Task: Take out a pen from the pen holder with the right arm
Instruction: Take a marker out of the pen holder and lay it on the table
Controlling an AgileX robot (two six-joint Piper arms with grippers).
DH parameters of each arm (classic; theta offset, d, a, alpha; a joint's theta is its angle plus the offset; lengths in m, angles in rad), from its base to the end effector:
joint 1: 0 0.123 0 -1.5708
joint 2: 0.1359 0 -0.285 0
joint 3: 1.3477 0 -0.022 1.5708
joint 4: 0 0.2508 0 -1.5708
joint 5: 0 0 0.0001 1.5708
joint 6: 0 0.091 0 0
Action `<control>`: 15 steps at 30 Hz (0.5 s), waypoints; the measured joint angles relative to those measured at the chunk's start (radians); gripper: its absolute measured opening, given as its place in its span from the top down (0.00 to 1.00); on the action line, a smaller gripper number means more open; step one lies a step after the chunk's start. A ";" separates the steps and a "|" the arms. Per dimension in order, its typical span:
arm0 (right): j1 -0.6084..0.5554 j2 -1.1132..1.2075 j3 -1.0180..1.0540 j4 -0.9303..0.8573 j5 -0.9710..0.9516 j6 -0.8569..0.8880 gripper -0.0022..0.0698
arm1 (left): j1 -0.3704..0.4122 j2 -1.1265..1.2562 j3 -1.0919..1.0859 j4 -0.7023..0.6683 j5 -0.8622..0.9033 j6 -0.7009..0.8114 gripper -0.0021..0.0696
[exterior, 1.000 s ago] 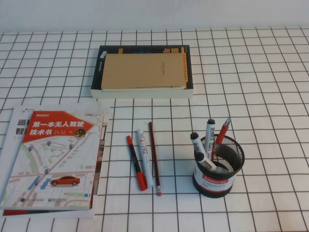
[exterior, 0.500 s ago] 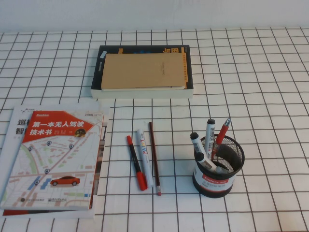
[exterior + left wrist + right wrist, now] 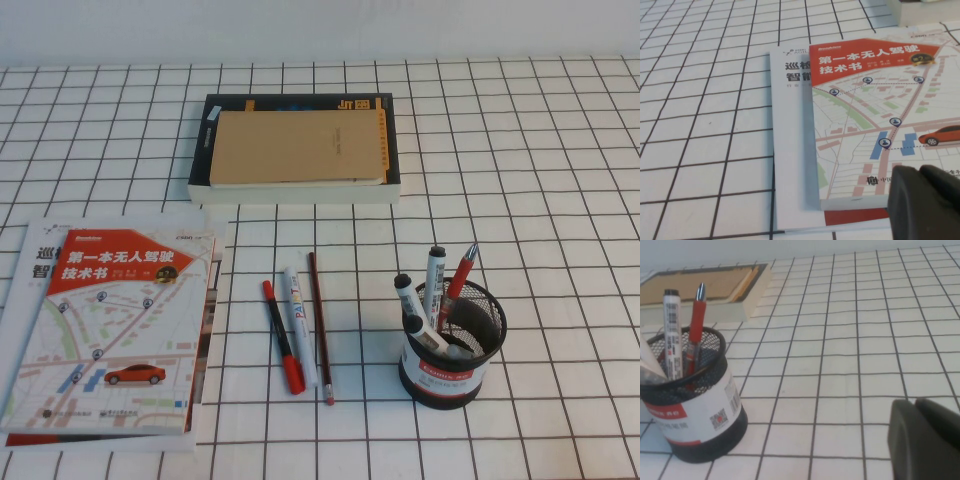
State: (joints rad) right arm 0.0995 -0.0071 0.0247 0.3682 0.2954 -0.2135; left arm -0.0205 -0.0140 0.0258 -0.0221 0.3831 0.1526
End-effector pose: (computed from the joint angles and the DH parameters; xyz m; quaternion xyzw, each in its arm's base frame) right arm 0.0533 0.0149 0.1803 -0.0173 0.7758 0.1157 0.6200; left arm 0.0522 -0.0018 0.1708 0.0640 0.8045 0.0296 0.5897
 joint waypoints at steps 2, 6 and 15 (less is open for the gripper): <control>0.000 0.000 0.000 0.029 -0.012 0.000 0.99 | 0.000 0.000 0.000 0.000 0.000 0.000 0.98; 0.000 0.000 0.000 0.100 -0.025 0.000 0.99 | 0.000 0.000 0.000 0.000 0.000 0.000 0.98; 0.000 0.000 0.000 0.484 -0.130 0.000 0.99 | 0.000 0.000 0.000 0.000 0.000 0.000 0.98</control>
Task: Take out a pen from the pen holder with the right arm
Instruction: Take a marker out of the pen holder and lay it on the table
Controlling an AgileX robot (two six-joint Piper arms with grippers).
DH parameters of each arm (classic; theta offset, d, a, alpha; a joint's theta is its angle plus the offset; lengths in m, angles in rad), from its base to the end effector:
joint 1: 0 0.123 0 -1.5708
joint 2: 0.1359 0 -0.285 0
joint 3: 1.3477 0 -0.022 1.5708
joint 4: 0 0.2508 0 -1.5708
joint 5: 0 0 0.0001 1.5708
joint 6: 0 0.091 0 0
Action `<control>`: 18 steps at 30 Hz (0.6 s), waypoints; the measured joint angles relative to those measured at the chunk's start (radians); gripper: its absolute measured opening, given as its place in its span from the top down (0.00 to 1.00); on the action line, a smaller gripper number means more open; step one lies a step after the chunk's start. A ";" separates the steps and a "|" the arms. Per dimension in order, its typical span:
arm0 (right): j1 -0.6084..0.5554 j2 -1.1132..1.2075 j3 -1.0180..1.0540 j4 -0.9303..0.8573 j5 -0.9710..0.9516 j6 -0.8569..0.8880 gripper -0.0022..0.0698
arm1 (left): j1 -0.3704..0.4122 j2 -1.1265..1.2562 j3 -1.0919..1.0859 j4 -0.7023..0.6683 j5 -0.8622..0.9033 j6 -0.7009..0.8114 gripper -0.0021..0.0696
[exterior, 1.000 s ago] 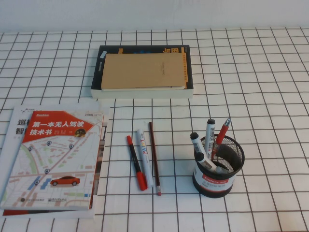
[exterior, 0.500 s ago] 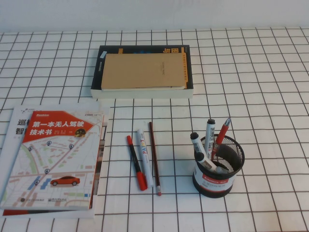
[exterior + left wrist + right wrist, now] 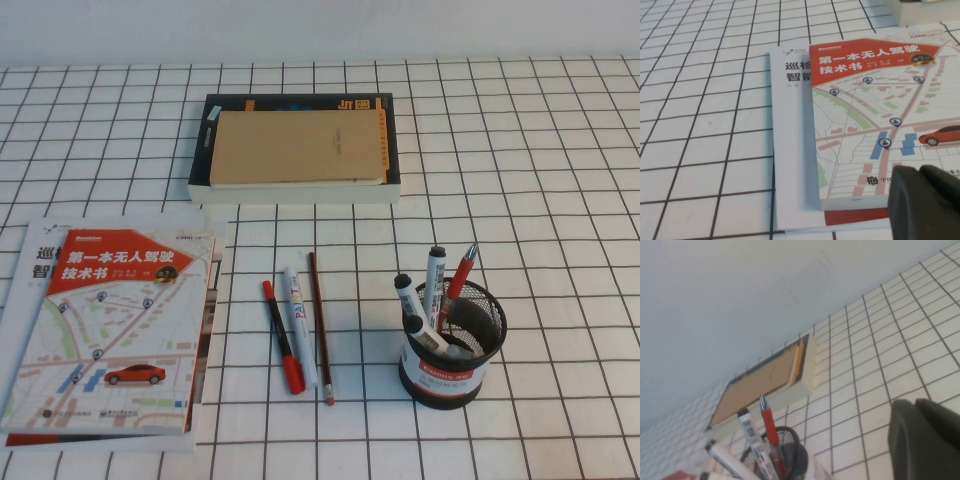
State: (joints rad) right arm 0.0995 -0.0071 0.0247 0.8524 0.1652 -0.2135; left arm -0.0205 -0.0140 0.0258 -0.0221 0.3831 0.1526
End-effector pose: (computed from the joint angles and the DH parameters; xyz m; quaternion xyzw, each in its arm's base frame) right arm 0.0548 0.0169 0.1953 0.1479 0.7056 0.2891 0.6298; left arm 0.0522 -0.0018 0.1708 0.0640 0.8045 0.0296 0.5897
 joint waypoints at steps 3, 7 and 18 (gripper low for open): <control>0.000 0.000 0.000 0.082 -0.015 0.000 0.99 | 0.000 0.000 0.000 0.000 0.000 0.000 0.98; 0.000 0.000 0.000 0.106 -0.025 0.000 0.99 | 0.000 0.000 0.000 0.000 0.000 0.000 0.98; 0.000 0.020 -0.040 0.146 0.051 -0.003 0.99 | 0.000 0.000 0.000 0.000 0.000 0.000 0.98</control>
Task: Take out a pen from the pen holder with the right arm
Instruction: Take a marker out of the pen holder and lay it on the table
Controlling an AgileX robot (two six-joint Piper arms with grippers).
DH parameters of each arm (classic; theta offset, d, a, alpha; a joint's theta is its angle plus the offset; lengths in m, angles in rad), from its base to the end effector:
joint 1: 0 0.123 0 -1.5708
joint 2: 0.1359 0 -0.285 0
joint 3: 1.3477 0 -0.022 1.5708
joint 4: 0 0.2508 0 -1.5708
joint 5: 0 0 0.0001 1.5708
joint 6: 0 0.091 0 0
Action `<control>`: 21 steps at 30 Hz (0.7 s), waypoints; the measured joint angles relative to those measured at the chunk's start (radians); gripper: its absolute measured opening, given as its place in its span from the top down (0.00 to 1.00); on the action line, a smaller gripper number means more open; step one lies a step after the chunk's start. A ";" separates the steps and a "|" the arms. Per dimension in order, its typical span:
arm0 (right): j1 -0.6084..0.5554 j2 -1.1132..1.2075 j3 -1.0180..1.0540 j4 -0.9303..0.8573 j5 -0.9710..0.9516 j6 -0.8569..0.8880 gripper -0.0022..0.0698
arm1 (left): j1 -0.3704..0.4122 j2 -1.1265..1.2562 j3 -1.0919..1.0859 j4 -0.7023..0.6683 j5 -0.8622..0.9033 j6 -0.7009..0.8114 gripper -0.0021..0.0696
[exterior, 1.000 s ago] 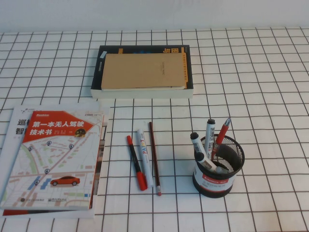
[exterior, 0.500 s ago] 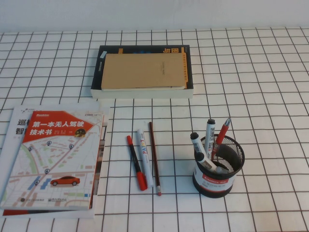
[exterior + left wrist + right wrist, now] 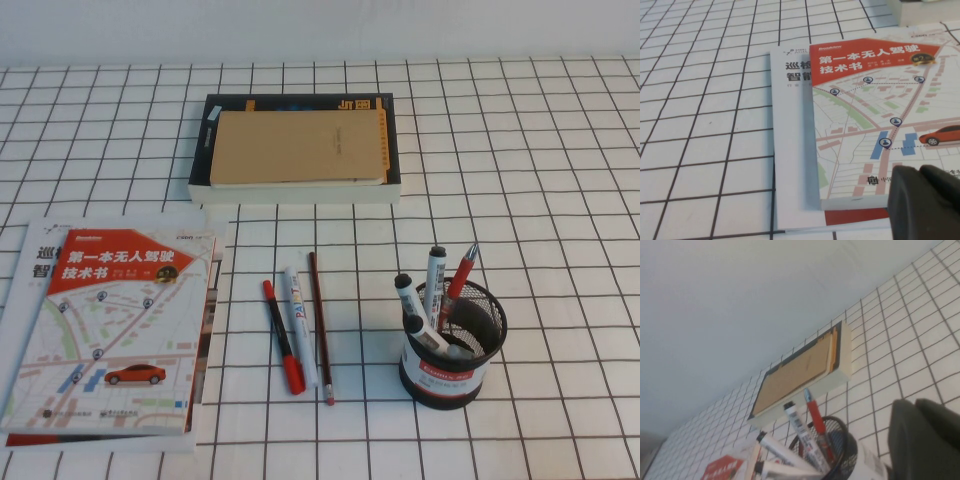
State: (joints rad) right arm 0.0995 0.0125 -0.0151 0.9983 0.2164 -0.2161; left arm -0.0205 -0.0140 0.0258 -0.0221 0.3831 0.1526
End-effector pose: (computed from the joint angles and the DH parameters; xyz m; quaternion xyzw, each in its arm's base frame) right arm 0.0535 0.0219 0.2069 0.1758 0.6951 0.3517 0.6018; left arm 0.0522 -0.0018 0.1708 0.0640 0.8045 0.0296 0.5897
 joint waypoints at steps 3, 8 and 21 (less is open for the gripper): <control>0.000 0.094 -0.090 -0.031 0.092 -0.013 0.99 | 0.000 0.000 0.000 0.000 0.000 0.000 0.98; 0.000 0.310 -0.258 -0.149 0.295 -0.019 0.99 | 0.000 0.000 0.000 0.000 0.000 0.000 0.98; 0.000 0.791 -0.546 -0.287 0.521 -0.211 0.99 | 0.000 0.000 0.000 0.000 0.000 0.000 0.98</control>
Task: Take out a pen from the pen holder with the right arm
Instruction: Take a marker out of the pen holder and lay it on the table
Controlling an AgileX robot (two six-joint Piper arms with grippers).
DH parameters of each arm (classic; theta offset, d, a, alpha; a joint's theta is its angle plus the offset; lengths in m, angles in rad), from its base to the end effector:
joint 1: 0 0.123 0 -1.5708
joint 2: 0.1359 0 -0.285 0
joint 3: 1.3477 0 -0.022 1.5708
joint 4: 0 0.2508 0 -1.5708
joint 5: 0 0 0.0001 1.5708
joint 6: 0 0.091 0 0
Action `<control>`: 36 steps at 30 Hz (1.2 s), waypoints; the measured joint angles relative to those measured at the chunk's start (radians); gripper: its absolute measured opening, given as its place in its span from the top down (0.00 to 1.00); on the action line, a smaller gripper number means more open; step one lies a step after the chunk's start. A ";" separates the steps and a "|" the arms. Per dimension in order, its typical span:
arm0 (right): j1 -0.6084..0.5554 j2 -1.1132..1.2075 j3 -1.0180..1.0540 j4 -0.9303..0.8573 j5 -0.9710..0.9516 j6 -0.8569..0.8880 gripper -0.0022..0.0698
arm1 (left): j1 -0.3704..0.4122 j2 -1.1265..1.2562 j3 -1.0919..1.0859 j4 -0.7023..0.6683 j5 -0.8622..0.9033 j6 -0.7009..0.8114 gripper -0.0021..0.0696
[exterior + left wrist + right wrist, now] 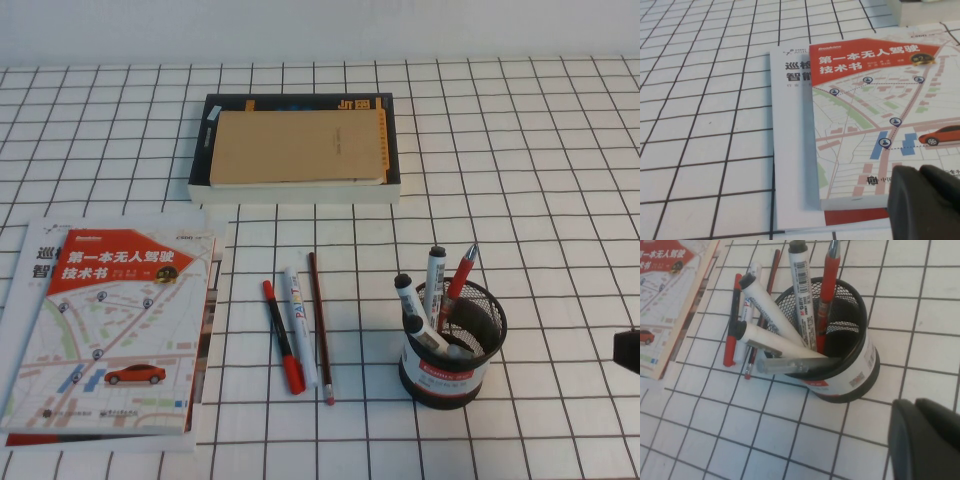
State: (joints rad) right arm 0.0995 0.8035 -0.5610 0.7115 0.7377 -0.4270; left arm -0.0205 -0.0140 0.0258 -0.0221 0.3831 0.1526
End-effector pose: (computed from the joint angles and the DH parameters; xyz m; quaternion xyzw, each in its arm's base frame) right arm 0.1376 0.0539 0.2797 -0.0705 0.8966 0.2517 0.3574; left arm 0.0522 -0.0018 0.1708 0.0640 0.8045 0.0296 0.5897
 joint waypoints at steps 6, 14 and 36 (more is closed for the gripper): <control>0.112 0.105 -0.048 0.006 -0.070 -0.070 0.99 | 0.000 0.000 0.000 0.000 0.000 0.000 0.98; 0.458 0.186 -0.084 0.023 -0.285 -0.101 0.99 | 0.000 0.000 0.000 0.000 0.000 0.000 0.98; 0.924 0.105 0.379 -0.160 -1.160 -0.126 0.53 | 0.000 0.000 0.000 0.000 0.000 0.000 0.98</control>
State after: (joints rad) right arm 1.0234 0.9081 -0.1820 0.5518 -0.4223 -0.5530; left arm -0.0205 -0.0140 0.0258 -0.0221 0.3831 0.1526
